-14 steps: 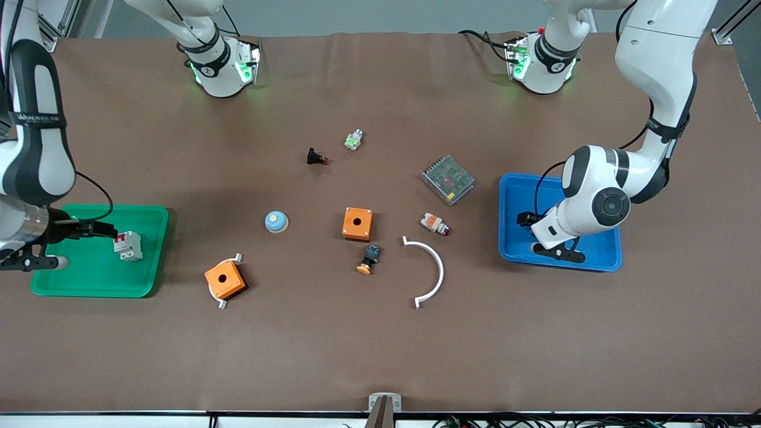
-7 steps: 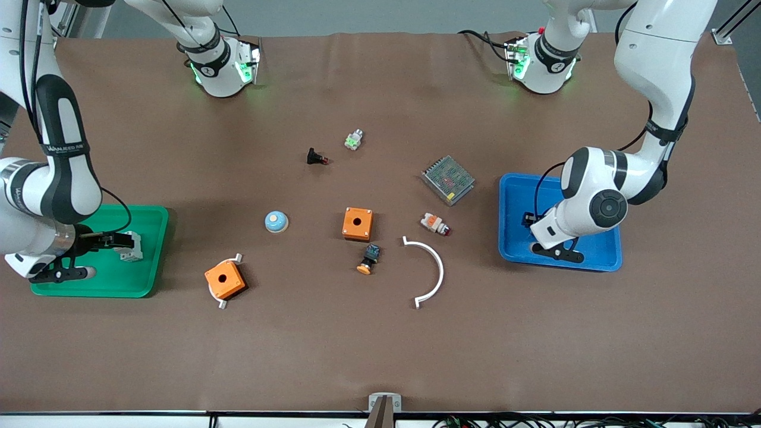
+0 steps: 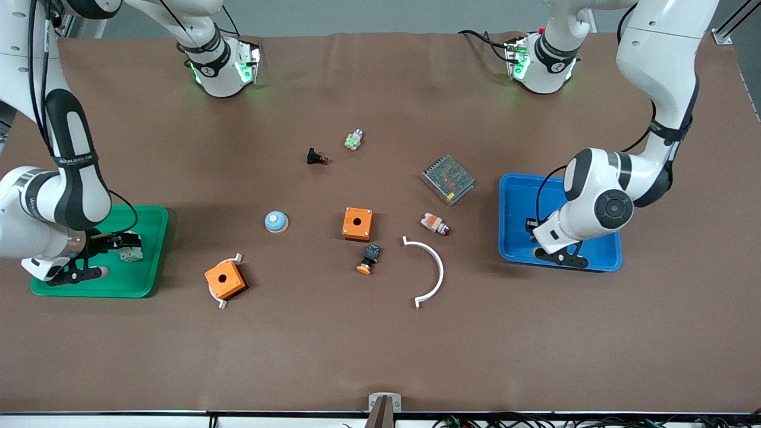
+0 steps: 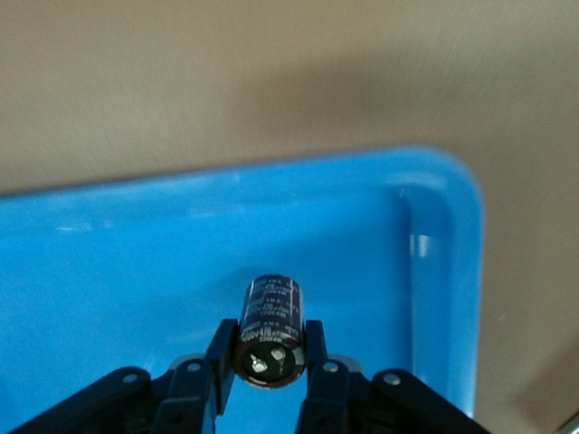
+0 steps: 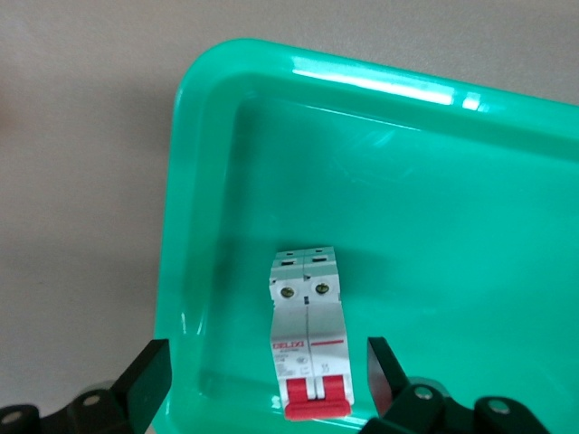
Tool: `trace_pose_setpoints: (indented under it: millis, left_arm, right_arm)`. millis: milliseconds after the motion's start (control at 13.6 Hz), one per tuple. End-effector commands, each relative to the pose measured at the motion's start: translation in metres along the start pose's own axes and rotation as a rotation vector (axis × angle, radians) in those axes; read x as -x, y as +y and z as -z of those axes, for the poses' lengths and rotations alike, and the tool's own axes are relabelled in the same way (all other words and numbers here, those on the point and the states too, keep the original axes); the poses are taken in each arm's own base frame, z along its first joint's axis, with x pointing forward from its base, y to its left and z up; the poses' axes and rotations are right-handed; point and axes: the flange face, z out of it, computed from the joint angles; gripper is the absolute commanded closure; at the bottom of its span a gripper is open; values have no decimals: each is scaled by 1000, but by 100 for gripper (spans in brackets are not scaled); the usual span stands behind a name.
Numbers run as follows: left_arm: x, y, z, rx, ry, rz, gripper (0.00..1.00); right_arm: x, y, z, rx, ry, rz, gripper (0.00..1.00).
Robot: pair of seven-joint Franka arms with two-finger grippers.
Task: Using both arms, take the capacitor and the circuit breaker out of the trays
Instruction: 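Grasp the capacitor with the left gripper while the right gripper grasps the breaker, then carry the capacitor and breaker out of the trays toward the table middle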
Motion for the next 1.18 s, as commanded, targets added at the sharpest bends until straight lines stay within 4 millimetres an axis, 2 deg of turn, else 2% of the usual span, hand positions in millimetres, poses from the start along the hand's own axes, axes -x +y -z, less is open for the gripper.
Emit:
trace_pose_setpoints:
  millis: [0,74,221,369,664,738,811,885,1107]
  left_arm:
    - [-27,40,56,-7,46,46,100]
    - [-38,55,65,2,68,78,100]
    - [-57,104,80,70,107,137,100]
    - [-73,140,89,116,134,192,100]
    - [-97,215,76,157,160,281,100]
    - [-98,236,68,165,159,293,100]
    - [-100,254,60,177,177,306,100]
    - [-102,264,53,196,210,320,100]
    - [-99,305,15,221,255,329,100]
  right_arm:
    - [-2,8,-4,41,-9,40,10]
    - [-2,10,-8,44,-5,43,12]
    - [1,18,-19,39,-13,61,23]
    - [1,19,-22,39,-14,76,44]
    - [0,15,-28,32,-30,84,89]
    - [-1,12,-21,32,-28,87,96]
    - [-1,7,-12,28,-33,94,99]
    - [-1,-2,8,28,-27,98,99]
    - [-4,-42,77,45,6,86,100]
